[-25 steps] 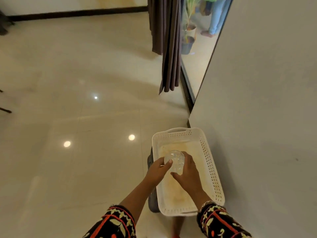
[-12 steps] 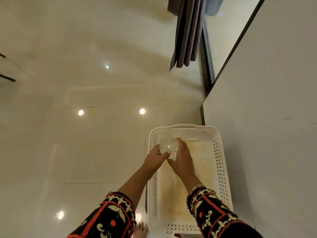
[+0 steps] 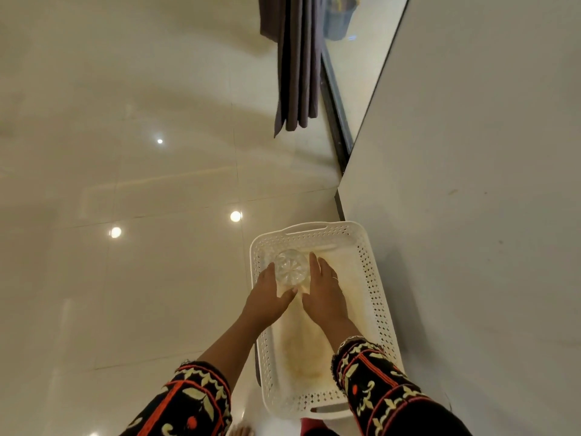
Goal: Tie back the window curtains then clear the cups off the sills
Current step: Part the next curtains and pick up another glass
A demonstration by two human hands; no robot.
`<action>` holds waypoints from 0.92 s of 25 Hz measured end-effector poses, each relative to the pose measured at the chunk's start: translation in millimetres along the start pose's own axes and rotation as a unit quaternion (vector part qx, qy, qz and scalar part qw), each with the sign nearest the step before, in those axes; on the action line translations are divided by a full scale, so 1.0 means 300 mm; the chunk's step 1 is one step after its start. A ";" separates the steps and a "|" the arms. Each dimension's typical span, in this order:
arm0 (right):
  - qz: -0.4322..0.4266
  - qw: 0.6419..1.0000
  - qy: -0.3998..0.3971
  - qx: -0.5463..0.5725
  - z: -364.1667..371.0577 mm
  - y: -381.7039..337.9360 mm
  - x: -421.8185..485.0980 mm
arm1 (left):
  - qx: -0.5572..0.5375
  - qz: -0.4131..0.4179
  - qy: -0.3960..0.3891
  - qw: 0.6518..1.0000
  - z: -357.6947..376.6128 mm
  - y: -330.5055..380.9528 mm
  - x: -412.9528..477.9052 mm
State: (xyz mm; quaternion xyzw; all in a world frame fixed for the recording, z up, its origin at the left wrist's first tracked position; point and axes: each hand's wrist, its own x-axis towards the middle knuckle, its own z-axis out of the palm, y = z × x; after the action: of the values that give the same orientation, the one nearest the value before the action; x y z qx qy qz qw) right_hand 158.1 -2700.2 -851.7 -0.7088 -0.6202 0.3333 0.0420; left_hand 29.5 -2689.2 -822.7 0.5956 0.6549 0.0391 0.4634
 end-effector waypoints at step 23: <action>0.280 0.925 0.256 0.002 0.282 -0.219 -1.498 | 0.420 0.401 -0.182 0.794 0.165 -0.146 -1.064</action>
State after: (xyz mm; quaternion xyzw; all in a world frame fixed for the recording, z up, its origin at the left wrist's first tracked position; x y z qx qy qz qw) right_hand 54.0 -3123.1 -697.2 -0.9149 -0.3638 0.1400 0.1050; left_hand -15.2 -2987.1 -698.2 0.9369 0.2136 -0.1664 0.2213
